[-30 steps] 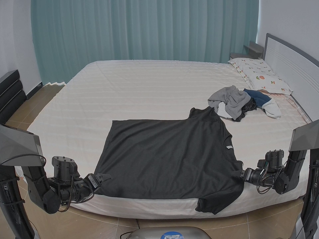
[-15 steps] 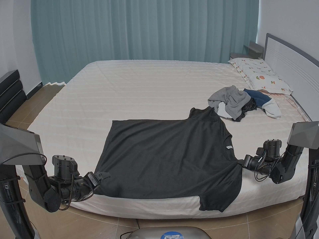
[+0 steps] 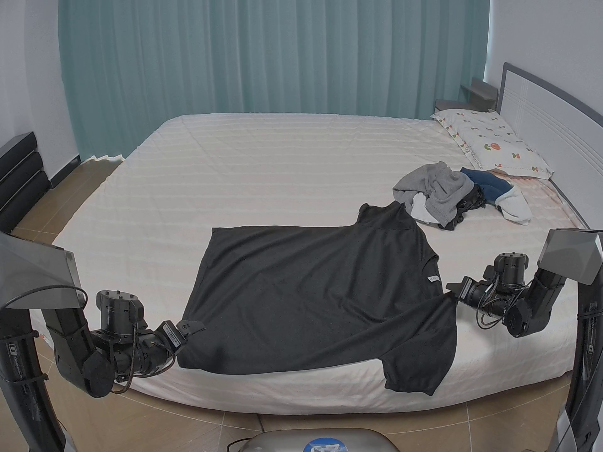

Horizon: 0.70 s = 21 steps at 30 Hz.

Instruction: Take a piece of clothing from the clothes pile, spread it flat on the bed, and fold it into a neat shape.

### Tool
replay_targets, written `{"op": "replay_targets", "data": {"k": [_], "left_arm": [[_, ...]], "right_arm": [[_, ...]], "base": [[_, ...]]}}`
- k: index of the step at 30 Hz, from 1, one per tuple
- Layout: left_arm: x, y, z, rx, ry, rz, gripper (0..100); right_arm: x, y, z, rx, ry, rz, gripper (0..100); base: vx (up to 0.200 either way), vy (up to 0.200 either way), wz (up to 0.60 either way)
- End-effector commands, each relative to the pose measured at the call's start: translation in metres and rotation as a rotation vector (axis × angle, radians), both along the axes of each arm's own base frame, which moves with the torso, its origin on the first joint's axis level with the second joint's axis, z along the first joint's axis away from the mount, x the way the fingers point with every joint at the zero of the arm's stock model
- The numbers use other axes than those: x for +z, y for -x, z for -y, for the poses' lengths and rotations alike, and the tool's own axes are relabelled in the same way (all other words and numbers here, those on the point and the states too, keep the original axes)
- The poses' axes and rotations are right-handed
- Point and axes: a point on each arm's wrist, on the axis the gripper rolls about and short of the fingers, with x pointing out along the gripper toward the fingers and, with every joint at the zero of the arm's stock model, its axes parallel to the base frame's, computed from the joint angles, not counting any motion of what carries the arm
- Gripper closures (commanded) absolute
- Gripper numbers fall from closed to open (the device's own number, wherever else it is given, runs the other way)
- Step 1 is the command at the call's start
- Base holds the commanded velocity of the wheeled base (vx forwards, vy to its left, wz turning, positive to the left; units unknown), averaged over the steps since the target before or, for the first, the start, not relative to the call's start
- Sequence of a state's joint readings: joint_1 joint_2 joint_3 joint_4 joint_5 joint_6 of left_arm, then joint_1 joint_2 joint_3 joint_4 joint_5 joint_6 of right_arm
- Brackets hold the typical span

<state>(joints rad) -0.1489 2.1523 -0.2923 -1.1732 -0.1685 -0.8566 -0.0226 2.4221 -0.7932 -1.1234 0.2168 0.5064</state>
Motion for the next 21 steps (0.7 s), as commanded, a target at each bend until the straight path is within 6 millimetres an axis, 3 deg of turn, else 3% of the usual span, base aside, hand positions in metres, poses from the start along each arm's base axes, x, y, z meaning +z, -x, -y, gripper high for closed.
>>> {"op": "replay_targets", "data": {"k": [1,7,14,21], "left_arm": [[-0.003,0.000,0.000,0.001,-0.001,-0.010,0],[-0.004,0.000,0.000,0.001,-0.001,-0.013,0],[-0.004,0.000,0.000,0.002,-0.002,-0.014,0],[-0.004,0.000,0.000,0.002,-0.002,-0.014,0]], "right_arm": [[0.000,0.016,0.002,0.005,-0.013,-0.035,0],[0.013,0.051,0.013,0.049,-0.062,-0.066,0],[0.006,0.106,0.007,0.196,-0.078,-0.168,0],[-0.010,0.118,0.000,0.286,-0.036,-0.206,0]], "base": [[0.000,0.000,0.00],[0.000,0.000,0.00],[0.000,0.000,0.00],[0.000,0.000,0.00]]}}
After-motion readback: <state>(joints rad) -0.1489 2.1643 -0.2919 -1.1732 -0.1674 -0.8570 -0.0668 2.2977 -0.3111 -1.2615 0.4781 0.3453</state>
